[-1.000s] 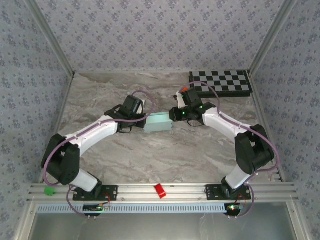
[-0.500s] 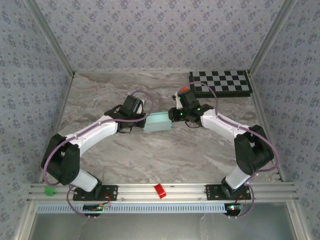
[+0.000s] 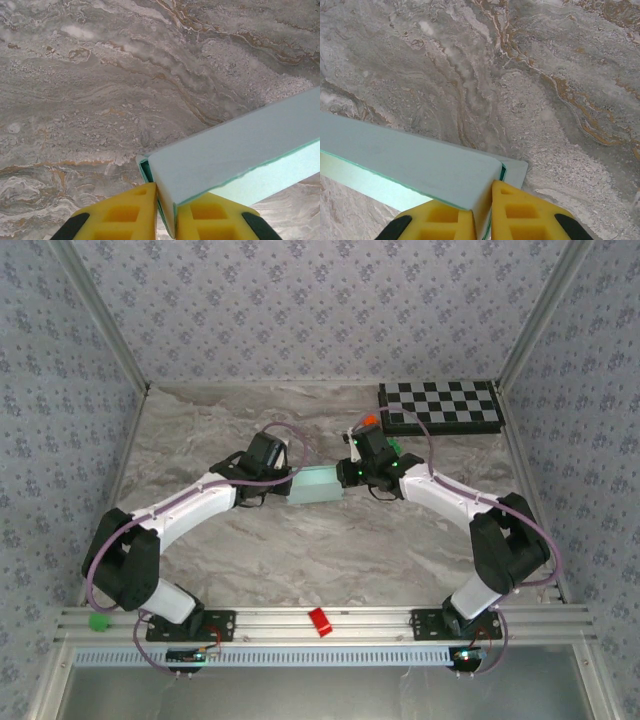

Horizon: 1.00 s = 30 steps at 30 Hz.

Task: Fold the paper box

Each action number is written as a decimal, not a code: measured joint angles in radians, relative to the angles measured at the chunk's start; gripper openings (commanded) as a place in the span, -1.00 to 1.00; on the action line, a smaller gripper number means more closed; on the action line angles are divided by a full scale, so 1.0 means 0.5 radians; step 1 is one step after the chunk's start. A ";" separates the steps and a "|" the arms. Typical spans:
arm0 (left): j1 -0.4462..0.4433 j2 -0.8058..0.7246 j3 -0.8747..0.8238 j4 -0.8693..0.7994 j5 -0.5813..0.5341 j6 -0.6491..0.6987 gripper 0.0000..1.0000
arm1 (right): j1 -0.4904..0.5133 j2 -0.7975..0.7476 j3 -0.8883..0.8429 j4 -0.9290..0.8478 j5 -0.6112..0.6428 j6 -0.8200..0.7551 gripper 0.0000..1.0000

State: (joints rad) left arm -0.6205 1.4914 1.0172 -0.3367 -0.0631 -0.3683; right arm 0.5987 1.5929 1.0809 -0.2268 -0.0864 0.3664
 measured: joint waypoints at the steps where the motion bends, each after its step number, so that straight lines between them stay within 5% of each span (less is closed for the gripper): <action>1: 0.001 -0.002 0.000 0.001 0.004 -0.002 -0.67 | 0.003 0.000 0.000 0.000 0.009 0.000 -0.74; 16: -0.027 -0.028 -0.072 0.095 -0.043 -0.037 -0.78 | 0.071 -0.052 -0.077 0.059 0.152 0.002 -0.77; 30: -0.079 -0.105 -0.118 0.081 -0.063 -0.014 -0.38 | 0.109 -0.067 -0.099 0.066 0.195 0.000 -0.76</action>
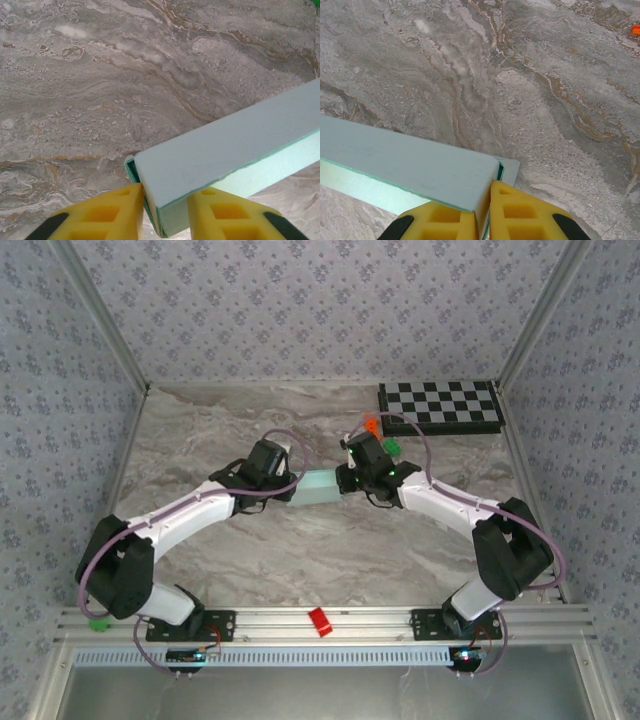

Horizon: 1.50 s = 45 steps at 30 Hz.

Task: Fold the paper box

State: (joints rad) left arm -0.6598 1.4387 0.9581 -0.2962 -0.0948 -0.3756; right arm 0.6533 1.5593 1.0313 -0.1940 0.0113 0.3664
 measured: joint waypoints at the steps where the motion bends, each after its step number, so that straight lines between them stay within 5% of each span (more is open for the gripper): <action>1: -0.003 -0.008 -0.001 -0.008 -0.002 0.001 -0.38 | 0.003 0.000 0.000 0.000 0.000 0.000 -0.75; 29: -0.004 -0.195 -0.060 -0.090 -0.063 0.023 -0.32 | 0.032 0.038 0.069 -0.076 -0.022 -0.001 -0.73; 45: -0.003 -0.204 -0.066 -0.104 -0.095 0.012 -0.78 | 0.047 0.055 0.112 -0.136 -0.021 -0.001 -0.72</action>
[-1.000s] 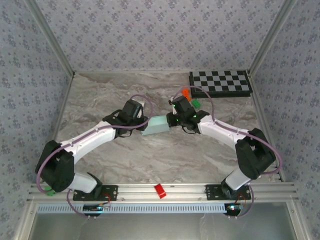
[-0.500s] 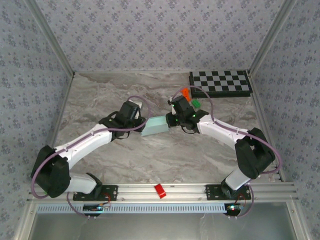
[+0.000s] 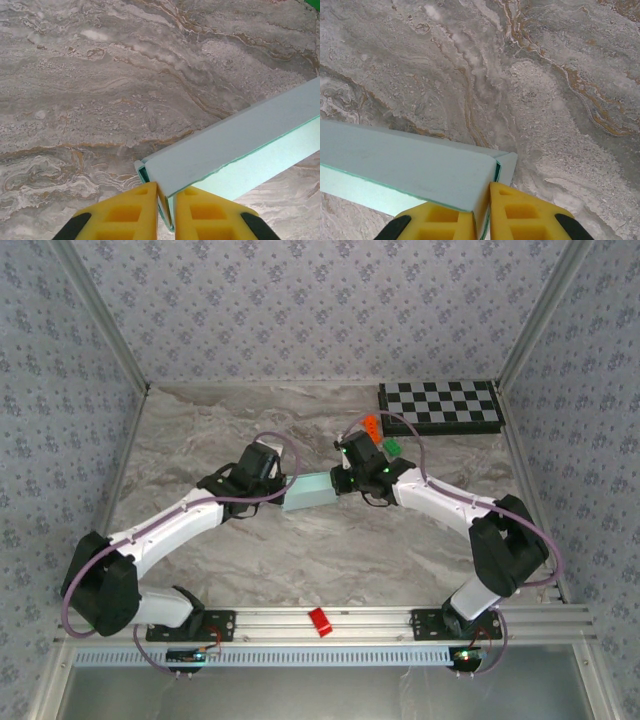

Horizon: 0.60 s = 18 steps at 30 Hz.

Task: Fold the paper box

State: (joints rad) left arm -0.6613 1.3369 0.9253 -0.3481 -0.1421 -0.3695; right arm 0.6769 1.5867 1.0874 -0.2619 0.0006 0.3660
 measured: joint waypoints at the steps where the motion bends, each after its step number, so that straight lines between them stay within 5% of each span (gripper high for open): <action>1: 0.000 0.001 0.000 0.000 -0.003 -0.003 -0.79 | 0.000 0.000 0.000 -0.001 0.000 0.000 -0.72; 18: 0.000 0.027 -0.024 0.072 -0.047 -0.089 -0.99 | 0.004 0.005 0.008 -0.001 0.002 0.000 -0.72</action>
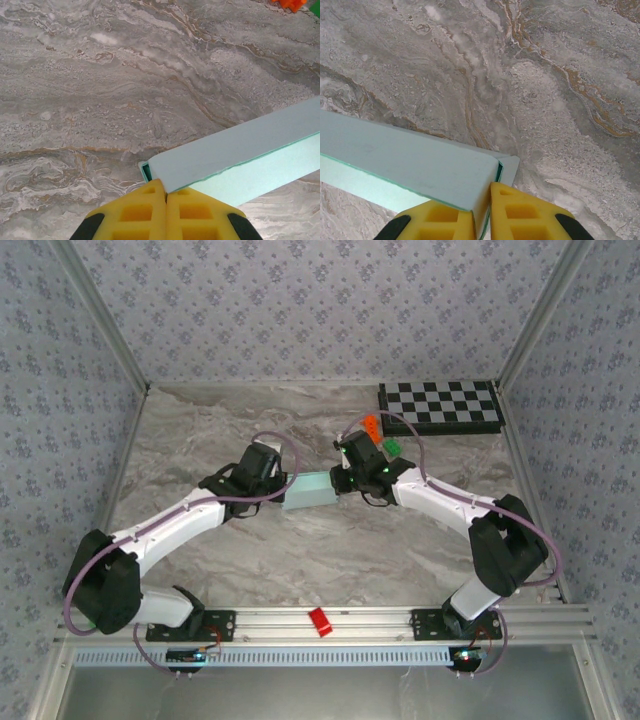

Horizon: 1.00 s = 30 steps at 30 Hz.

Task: Fold the paper box

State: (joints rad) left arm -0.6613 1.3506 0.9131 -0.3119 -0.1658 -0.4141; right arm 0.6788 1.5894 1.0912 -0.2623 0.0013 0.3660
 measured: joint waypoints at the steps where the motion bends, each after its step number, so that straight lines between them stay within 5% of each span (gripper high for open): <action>1: 0.000 0.000 -0.002 0.005 0.000 -0.007 -1.00 | 0.000 0.000 0.000 0.000 0.001 0.000 -0.72; 30: 0.002 -0.005 -0.111 0.202 0.001 -0.141 -1.00 | 0.032 -0.053 -0.111 0.124 0.077 0.002 -0.72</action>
State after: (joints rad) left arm -0.6605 1.3483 0.8574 -0.2108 -0.1654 -0.4847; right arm 0.6949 1.5627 1.0355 -0.2005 0.0399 0.3672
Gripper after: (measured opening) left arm 0.046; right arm 0.142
